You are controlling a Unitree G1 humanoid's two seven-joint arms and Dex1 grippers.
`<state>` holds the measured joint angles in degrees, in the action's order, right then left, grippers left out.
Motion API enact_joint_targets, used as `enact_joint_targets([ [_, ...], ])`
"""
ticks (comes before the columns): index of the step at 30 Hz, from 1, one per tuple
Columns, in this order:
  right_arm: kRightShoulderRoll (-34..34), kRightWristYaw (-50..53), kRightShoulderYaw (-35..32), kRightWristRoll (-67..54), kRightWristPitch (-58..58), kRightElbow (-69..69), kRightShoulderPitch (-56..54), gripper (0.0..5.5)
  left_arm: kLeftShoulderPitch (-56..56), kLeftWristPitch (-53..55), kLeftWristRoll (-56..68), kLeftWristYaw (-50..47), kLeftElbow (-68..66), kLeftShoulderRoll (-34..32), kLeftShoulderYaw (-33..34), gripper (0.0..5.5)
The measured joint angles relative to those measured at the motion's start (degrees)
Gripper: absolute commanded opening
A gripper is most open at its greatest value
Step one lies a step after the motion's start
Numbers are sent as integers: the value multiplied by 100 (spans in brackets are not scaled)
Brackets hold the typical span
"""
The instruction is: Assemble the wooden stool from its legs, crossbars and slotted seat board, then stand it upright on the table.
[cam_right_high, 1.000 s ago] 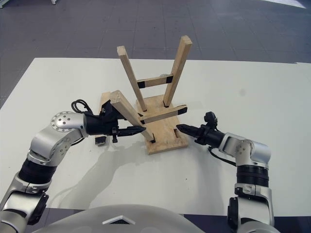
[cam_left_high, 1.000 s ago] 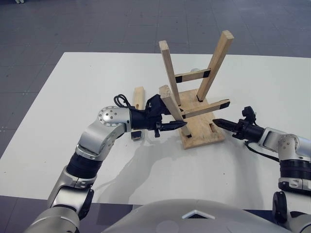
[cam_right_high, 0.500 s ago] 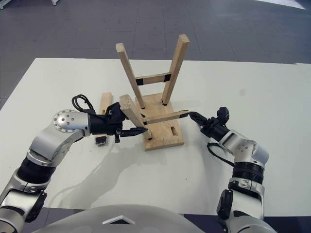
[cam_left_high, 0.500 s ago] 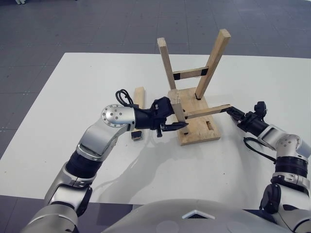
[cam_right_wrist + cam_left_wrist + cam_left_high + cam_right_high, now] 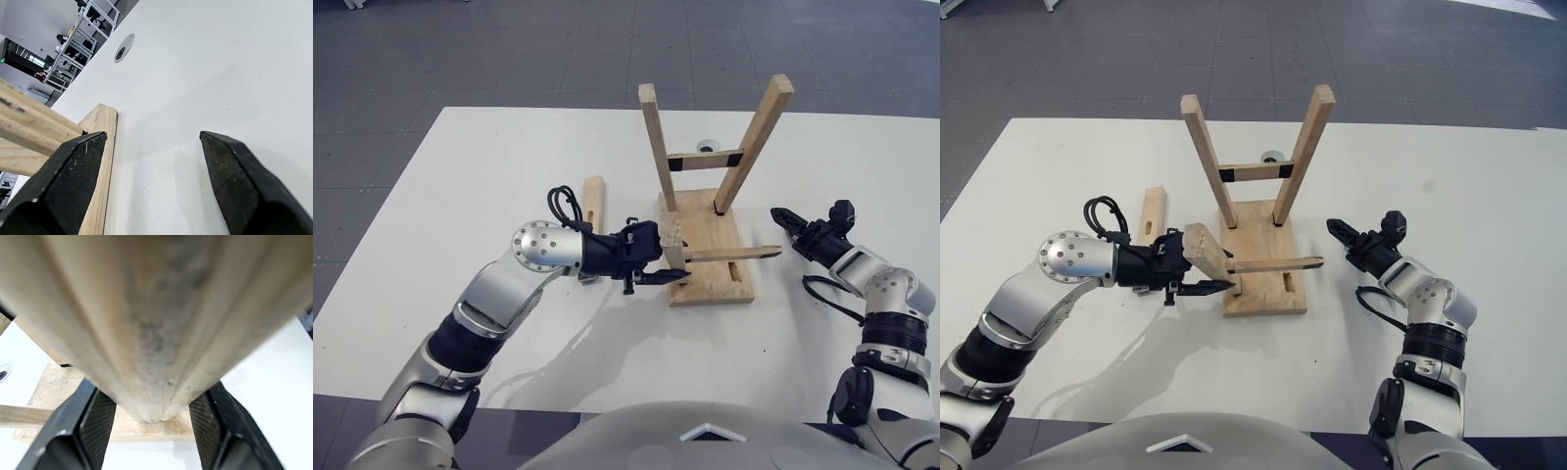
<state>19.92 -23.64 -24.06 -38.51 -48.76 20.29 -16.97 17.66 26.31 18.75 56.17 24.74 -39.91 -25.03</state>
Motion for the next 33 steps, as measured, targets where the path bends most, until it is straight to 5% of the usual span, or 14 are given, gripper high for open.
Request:
enact_joint_targets([
  [10,-105,144,96,5,-104,-509,215,353,14,-650,-39,-167,-164,-163,-232,208],
  [23,962,-762,2303,1628,804,-2411,1106,353,-60,-935,-46,-515,-162,-216,-430,208],
  [33,1065,-1127,2747,1917,983,-2724,1166,353,-61,-1071,-46,-515,-199,-256,-463,208],
])
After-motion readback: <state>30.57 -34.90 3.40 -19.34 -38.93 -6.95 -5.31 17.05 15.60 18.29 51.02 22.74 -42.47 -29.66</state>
